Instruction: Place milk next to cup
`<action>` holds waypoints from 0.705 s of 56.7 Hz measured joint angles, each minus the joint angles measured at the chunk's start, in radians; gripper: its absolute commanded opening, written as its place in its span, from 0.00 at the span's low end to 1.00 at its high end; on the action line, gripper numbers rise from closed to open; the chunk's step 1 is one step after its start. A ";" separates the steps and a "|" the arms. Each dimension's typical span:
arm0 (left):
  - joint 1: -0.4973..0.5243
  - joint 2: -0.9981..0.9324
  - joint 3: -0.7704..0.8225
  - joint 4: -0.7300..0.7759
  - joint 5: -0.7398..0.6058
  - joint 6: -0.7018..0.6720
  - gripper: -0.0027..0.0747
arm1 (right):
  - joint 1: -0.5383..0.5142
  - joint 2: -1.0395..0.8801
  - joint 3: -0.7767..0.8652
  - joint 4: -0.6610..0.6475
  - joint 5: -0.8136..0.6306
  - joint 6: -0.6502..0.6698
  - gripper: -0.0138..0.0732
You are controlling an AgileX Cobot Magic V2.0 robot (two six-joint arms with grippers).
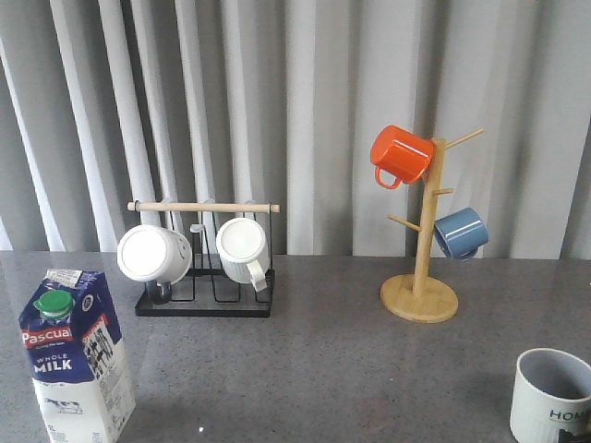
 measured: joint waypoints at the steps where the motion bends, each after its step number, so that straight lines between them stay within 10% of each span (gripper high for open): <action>1: 0.000 0.000 0.000 0.000 0.000 0.000 0.72 | 0.000 0.000 -0.001 0.000 0.000 0.000 0.15; 24: 0.000 0.000 0.000 0.000 0.000 0.000 0.72 | 0.076 -0.001 -0.001 -0.168 -0.136 0.188 0.15; 40: 0.000 0.000 0.000 0.000 0.000 0.000 0.72 | 0.454 -0.049 -0.001 0.288 -0.006 0.047 0.15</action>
